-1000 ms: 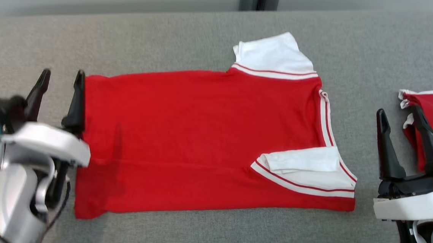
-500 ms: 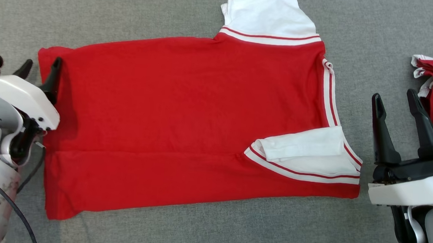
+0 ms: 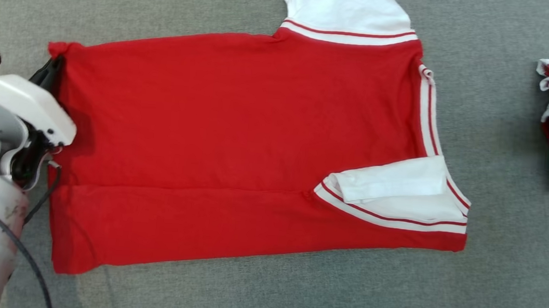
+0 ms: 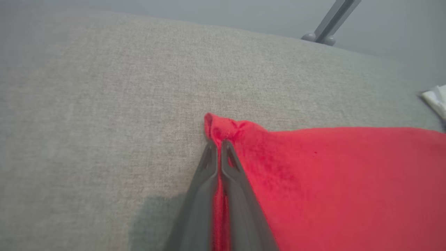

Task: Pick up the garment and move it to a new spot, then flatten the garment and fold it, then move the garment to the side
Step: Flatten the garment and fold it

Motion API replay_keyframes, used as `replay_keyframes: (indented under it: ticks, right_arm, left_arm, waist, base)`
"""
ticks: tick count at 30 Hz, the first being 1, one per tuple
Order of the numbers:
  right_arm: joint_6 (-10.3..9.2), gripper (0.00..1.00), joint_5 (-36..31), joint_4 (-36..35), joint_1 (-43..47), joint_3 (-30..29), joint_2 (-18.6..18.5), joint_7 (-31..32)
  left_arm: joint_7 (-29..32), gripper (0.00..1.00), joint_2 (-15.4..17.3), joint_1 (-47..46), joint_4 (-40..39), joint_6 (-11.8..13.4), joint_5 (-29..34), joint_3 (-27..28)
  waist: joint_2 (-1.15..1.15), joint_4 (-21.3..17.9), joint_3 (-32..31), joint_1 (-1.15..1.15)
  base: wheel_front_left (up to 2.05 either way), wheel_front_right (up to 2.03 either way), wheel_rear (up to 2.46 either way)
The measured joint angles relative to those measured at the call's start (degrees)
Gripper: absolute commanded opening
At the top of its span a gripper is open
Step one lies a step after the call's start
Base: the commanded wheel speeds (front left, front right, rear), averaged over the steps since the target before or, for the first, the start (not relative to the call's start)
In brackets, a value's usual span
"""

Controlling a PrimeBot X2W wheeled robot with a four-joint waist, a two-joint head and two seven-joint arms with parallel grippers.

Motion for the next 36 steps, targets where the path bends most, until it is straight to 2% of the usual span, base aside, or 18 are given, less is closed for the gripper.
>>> replay_keyframes:
  ticks: [5, 9, 18, 23, 28, 29, 30, 31, 36]
  right_arm:
    - [0.00, 1.00, 4.00, 9.68, -13.26, 2.99, -6.23, 4.38]
    - [0.00, 1.00, 7.14, 17.34, -21.82, 9.58, -8.80, 9.04]
    - [0.00, 1.00, 14.59, 28.91, -33.05, 26.17, -10.66, 17.52]
    - [0.00, 1.00, 19.19, 33.22, -36.58, 30.86, -11.37, 19.62]
    - [0.00, 1.00, 23.07, 34.72, -38.41, 35.79, -11.99, 21.32]
    - [0.00, 0.60, 23.83, 34.68, -38.86, 36.84, -12.45, 21.80]
    - [0.00, 0.36, 24.60, 34.66, -39.34, 37.71, -12.91, 21.99]
    - [0.00, 0.00, 25.23, 34.70, -39.60, 38.47, -13.23, 21.94]
    - [0.00, 0.00, 29.20, 33.56, -40.12, 41.70, -14.04, 19.79]
  left_arm:
    - [-1.32, 0.00, -2.65, -3.20, 0.76, -0.57, 0.89, -2.19]
    - [-2.33, 0.00, -5.15, -6.21, 1.34, -1.01, 1.54, -4.05]
    - [-4.54, 0.00, -10.24, -12.15, 2.54, -1.60, 1.94, -8.40]
    - [-5.81, 0.00, -12.28, -14.20, 2.87, -1.87, 1.47, -11.11]
    - [-6.91, 0.00, -12.72, -14.84, 2.71, -1.92, -0.60, -13.91]
    - [-7.15, 0.00, -12.67, -14.86, 2.68, -1.92, -0.99, -14.39]
    - [-7.31, 0.00, -12.58, -14.90, 2.66, -1.92, -1.45, -14.84]
    - [-7.60, 0.00, -12.43, -14.92, 2.60, -1.92, -1.94, -15.29]
    - [-9.05, 0.00, -11.10, -15.24, 2.65, -1.92, -3.92, -16.96]
  waist:
    - [0.00, 2.47, 0.84, 0.00]
    - [0.00, 5.44, 1.87, 0.00]
    - [0.00, 12.29, 5.77, 0.00]
    - [0.00, 15.71, 8.17, 0.00]
    - [0.00, 17.84, 9.74, 0.00]
    - [0.00, 18.07, 9.84, 0.00]
    - [0.00, 18.21, 9.87, 0.00]
    - [0.00, 18.24, 9.81, 0.00]
    - [0.00, 17.80, 9.04, 0.00]
  base:
    - [0.00, 0.00, 0.00]
    - [0.00, 0.00, 0.00]
    - [0.00, 0.00, 0.00]
    - [0.00, 0.00, 0.00]
    - [0.00, 0.00, 0.00]
    - [0.00, 0.00, 0.00]
    - [0.00, 0.00, 0.00]
    - [0.00, 0.00, 0.00]
    - [0.00, 0.00, 0.00]
